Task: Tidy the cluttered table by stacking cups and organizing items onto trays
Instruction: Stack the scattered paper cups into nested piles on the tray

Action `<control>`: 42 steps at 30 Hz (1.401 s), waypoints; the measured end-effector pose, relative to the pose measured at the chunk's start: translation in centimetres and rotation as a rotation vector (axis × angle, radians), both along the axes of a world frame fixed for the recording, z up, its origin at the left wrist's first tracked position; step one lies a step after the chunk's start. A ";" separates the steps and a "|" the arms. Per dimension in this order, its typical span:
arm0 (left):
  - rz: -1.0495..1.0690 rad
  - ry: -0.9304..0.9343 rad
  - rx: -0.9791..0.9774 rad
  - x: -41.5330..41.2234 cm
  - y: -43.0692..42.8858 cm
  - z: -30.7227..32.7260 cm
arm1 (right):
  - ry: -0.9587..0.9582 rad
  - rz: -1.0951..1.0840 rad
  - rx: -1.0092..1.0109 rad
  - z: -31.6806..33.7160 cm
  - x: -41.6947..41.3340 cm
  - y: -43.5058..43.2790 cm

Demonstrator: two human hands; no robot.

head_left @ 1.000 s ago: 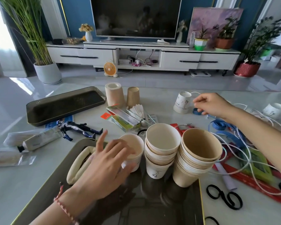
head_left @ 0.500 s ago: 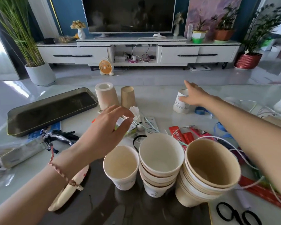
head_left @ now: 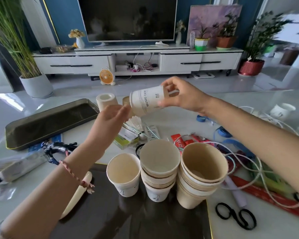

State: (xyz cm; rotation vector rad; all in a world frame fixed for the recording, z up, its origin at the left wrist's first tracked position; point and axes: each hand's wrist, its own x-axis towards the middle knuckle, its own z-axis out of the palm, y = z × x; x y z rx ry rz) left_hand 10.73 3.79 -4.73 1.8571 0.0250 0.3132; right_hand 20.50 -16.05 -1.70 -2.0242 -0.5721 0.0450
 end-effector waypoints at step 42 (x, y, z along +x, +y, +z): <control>-0.012 -0.006 0.921 17.6 3.1 -5.6 | 0.134 0.087 -0.412 -3.6 1.2 3.8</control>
